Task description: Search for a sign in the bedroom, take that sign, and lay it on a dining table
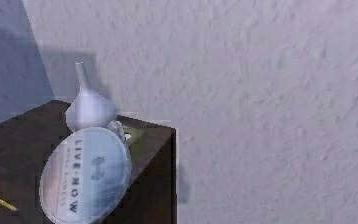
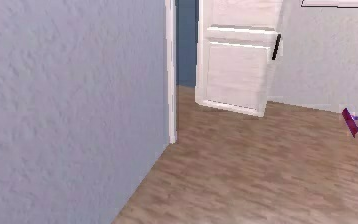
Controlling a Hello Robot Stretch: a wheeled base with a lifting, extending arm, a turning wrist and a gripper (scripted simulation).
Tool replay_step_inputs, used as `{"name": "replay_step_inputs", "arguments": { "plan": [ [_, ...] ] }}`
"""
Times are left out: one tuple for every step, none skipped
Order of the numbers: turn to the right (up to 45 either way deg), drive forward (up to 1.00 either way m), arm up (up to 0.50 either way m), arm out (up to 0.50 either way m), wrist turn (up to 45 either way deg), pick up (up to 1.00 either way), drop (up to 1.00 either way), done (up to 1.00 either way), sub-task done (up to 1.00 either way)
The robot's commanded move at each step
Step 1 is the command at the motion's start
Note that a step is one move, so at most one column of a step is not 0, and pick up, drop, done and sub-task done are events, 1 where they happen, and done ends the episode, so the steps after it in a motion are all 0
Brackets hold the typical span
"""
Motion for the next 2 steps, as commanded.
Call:
{"name": "replay_step_inputs", "arguments": {
  "plan": [
    [9.0,0.0,0.0,0.0,0.0,0.0,0.0,0.0,0.0],
    [0.0,0.2,0.0,0.0,0.0,0.0,0.0,0.0,0.0]
  ]
}}
